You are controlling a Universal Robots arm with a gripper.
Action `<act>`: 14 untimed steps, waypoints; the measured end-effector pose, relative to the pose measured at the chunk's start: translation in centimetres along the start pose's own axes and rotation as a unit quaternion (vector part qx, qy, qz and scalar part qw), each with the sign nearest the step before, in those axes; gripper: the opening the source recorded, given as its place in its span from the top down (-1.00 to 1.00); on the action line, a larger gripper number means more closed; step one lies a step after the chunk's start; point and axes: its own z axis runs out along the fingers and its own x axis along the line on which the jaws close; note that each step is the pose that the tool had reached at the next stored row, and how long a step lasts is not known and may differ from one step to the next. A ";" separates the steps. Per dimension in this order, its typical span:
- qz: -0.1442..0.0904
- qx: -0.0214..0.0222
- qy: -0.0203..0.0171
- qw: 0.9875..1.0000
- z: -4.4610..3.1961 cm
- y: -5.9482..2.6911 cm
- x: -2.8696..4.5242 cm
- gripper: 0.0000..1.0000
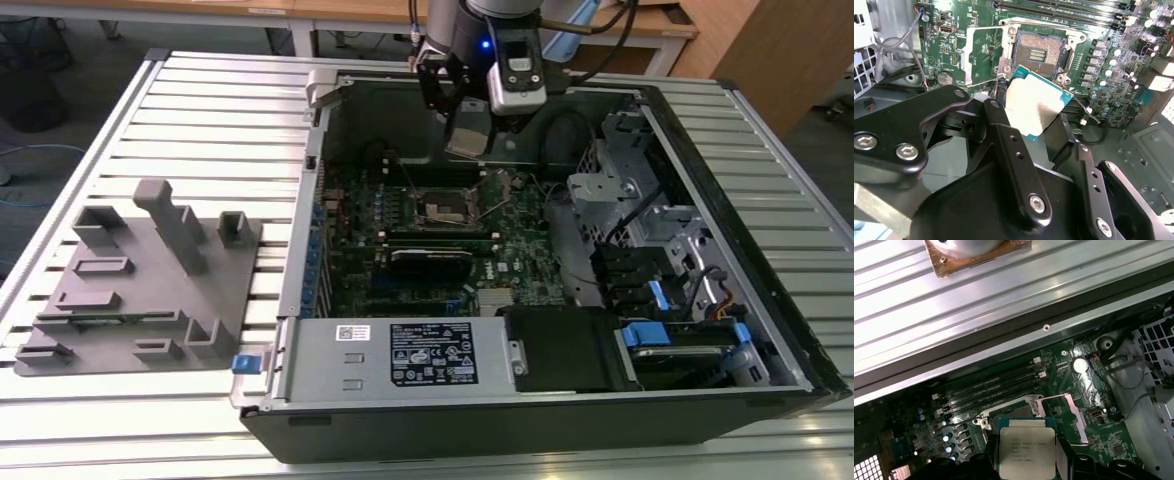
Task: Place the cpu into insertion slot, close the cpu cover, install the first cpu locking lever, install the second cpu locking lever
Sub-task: 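Place the cpu into insertion slot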
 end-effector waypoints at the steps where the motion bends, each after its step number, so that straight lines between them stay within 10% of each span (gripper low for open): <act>1: 0.002 0.000 0.000 1.000 0.00 0.00 0.00 -0.08; 14: 0.011 0.000 -0.001 1.000 0.01 0.00 0.00 -0.08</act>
